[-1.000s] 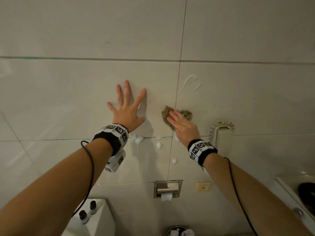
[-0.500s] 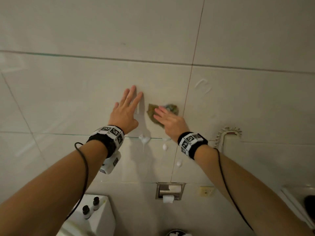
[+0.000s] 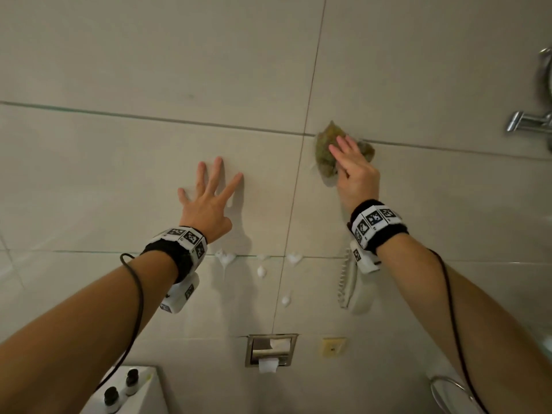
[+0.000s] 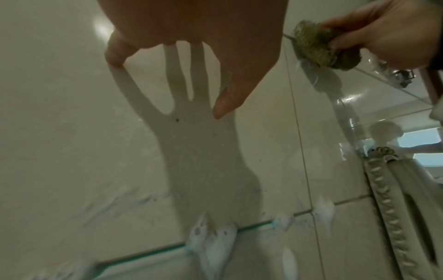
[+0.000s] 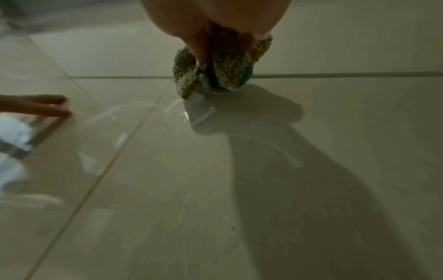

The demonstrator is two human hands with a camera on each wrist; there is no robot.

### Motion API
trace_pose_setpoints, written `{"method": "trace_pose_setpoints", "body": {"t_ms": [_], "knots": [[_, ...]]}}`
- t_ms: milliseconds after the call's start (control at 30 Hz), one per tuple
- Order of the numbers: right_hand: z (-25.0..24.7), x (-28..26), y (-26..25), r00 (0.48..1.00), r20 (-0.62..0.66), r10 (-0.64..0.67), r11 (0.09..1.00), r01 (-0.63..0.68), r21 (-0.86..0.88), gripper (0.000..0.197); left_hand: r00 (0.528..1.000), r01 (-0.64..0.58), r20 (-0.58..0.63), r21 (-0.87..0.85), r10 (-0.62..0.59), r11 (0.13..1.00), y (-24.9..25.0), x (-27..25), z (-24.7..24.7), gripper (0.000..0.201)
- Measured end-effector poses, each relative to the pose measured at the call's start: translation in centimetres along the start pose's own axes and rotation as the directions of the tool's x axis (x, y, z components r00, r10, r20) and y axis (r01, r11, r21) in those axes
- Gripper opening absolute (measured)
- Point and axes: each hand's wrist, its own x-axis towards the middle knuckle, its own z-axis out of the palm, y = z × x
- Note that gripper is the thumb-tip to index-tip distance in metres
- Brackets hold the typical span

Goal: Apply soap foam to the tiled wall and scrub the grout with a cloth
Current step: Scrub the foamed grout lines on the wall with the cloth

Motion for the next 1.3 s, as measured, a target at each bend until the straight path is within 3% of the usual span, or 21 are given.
{"method": "trace_pose_setpoints", "body": {"t_ms": [133,233,333,400,467,600,700,867,1300], "knots": [[1.8,-2.9,0.6,0.987,0.078,0.139,0.990,-0.140,0.012,0.046,1.000,0.007,-0.005,-0.014,-0.007,1.000,1.2,0.4,0.6,0.109],[4.3,-7.5,-1.7,0.979,0.200,-0.035,0.999,0.035,0.004,0.046,1.000,0.011,0.000,0.009,-0.011,1.000,1.8,0.6,0.8,0.106],[6.4,-12.2,-3.7,0.887,0.386,-0.253,0.964,0.263,0.028,0.046,1.000,0.005,0.005,0.010,-0.005,1.000,2.2,0.5,0.9,0.104],[6.7,-13.3,-4.2,0.856,0.445,-0.265,0.961,0.273,0.047,0.048,1.000,0.001,0.006,-0.014,-0.001,1.000,2.1,0.4,1.0,0.103],[5.9,-12.1,-4.3,0.865,0.430,-0.261,0.964,0.259,0.063,0.044,1.000,-0.004,0.006,-0.028,0.005,1.000,1.9,0.4,1.1,0.103],[2.1,-7.5,-2.4,0.970,0.213,-0.117,0.993,0.112,0.034,0.042,1.000,-0.011,0.007,-0.019,0.011,1.000,1.8,0.5,1.3,0.103],[-0.3,-4.8,1.0,0.997,0.065,0.030,0.999,-0.028,-0.023,0.043,1.000,-0.007,0.003,-0.027,0.007,1.000,2.1,0.4,1.6,0.105],[-1.1,-6.0,5.0,0.951,-0.049,0.306,0.951,-0.307,-0.015,0.041,1.000,-0.002,-0.012,-0.024,0.001,1.000,2.5,0.3,2.3,0.109],[5.4,-16.8,-0.8,0.847,0.026,0.531,0.842,-0.530,0.103,0.041,0.999,-0.044,0.014,0.050,0.043,0.998,0.6,-1.4,4.2,0.111]]}}
